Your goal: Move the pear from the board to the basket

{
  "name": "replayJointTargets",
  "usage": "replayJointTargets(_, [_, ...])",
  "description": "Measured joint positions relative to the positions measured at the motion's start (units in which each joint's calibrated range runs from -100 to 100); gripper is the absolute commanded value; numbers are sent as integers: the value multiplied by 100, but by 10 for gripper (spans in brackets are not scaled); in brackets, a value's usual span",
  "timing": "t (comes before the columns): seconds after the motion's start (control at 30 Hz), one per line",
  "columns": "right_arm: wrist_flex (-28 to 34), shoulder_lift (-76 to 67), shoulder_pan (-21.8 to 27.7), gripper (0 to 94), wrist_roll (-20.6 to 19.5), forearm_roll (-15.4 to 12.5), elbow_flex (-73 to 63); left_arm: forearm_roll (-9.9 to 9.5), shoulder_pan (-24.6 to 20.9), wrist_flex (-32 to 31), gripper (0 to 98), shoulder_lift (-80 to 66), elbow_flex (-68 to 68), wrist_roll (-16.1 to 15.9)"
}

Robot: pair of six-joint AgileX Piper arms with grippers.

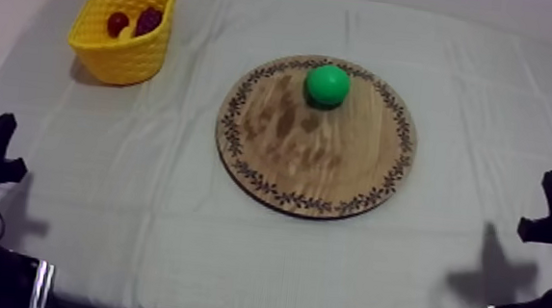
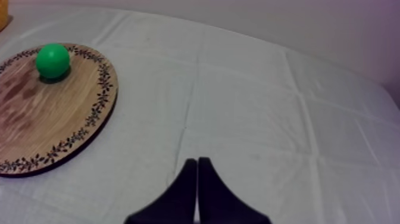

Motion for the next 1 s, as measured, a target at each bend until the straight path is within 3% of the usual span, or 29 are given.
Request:
replayJointTargets(0.83, [0, 0, 0, 3, 0, 0, 0, -32, 191, 71, 1, 3, -41, 112])
replayJointTargets(1.0, [0, 0, 0, 3, 0, 0, 0, -369, 434, -78, 0, 320, -168, 273])
